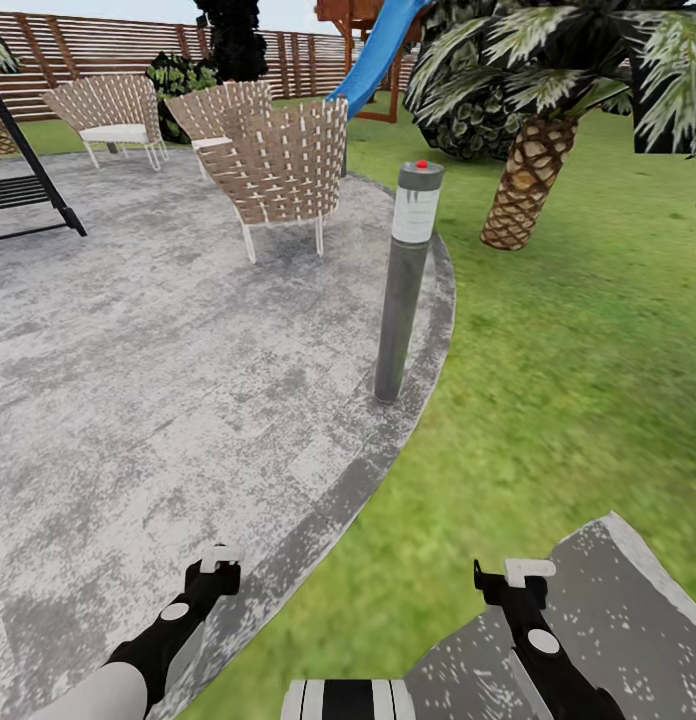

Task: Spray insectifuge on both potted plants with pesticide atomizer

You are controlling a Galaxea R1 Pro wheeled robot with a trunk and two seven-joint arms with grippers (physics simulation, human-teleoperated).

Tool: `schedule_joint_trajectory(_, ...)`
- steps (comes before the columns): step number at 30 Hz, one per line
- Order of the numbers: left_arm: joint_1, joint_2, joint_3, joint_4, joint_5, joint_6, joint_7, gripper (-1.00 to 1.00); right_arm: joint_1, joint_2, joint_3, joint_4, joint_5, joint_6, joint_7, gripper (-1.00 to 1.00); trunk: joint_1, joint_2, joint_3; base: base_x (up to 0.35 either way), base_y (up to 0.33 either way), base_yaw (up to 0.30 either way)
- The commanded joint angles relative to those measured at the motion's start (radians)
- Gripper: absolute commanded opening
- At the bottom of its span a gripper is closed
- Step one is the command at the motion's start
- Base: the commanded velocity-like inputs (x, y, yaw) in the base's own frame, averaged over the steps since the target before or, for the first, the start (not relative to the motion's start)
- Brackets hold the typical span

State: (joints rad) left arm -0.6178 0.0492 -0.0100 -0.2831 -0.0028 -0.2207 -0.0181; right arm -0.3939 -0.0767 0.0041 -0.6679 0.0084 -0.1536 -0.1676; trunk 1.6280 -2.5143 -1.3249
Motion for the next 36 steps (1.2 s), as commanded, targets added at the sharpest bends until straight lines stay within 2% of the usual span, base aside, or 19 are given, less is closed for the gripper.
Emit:
schedule_joint_trajectory(1,0.000,0.000,0.000,0.001,0.000,-0.003,-0.002,-1.00,0.000,0.000,0.000,0.000,0.001,-0.003,-0.003,1.00,-0.001,0.000,0.003,0.000,0.000,0.000)
schedule_joint_trajectory(7,0.000,-0.002,0.003,0.002,-0.001,0.006,-0.002,-1.00,0.000,0.001,0.000,-0.014,0.001,-0.017,-0.004,1.00,-0.003,0.001,0.027,0.000,0.000,0.000)
schedule_joint_trajectory(11,0.000,-0.002,0.001,0.002,-0.001,0.009,-0.003,-1.00,0.000,0.002,0.000,-0.011,0.001,-0.078,-0.003,1.00,-0.005,0.002,0.042,0.000,0.000,0.000)
schedule_joint_trajectory(17,-0.001,0.001,-0.003,-0.002,-0.002,0.012,-0.050,-1.00,0.004,-0.003,0.000,-0.001,0.005,-0.088,-0.003,1.00,-0.008,0.004,0.065,0.000,0.000,0.000)
schedule_joint_trajectory(21,-0.002,0.005,-0.004,0.000,-0.003,0.013,-0.065,-1.00,0.058,-0.008,-0.002,0.024,0.004,-0.110,-0.004,1.00,-0.010,0.005,0.081,0.000,0.000,0.000)
schedule_joint_trajectory(24,0.001,0.009,-0.004,0.003,-0.003,0.016,-0.068,-1.00,0.107,-0.012,-0.003,0.034,0.003,-0.183,-0.004,1.00,-0.011,0.005,0.092,0.000,0.000,0.000)
schedule_joint_trajectory(30,0.042,0.011,-0.003,-0.004,-0.004,0.030,-0.069,-1.00,0.160,-0.016,-0.006,0.041,0.000,-0.249,-0.005,1.00,-0.014,0.007,0.116,0.000,0.000,0.000)
schedule_joint_trajectory(33,0.046,0.008,-0.003,-0.009,-0.007,0.064,-0.068,-1.00,0.166,-0.021,-0.006,0.075,-0.001,-0.253,-0.005,1.00,-0.015,0.008,0.127,0.000,0.000,0.000)
schedule_joint_trajectory(34,0.046,0.007,-0.003,-0.011,-0.012,0.095,-0.066,-1.00,0.167,-0.021,-0.005,0.094,-0.001,-0.254,-0.005,1.00,-0.015,0.008,0.131,0.000,0.000,0.000)
schedule_joint_trajectory(35,0.048,0.011,-0.001,-0.042,-0.040,0.192,-0.062,-1.00,0.168,-0.016,-0.003,0.128,0.000,-0.257,-0.004,1.00,-0.016,0.008,0.136,0.000,0.000,-0.027)
schedule_joint_trajectory(36,0.050,0.011,-0.001,-0.047,-0.043,0.200,-0.062,-1.00,0.168,-0.016,-0.003,0.130,0.000,-0.257,-0.003,1.00,-0.016,0.008,0.141,0.000,0.000,-0.046)
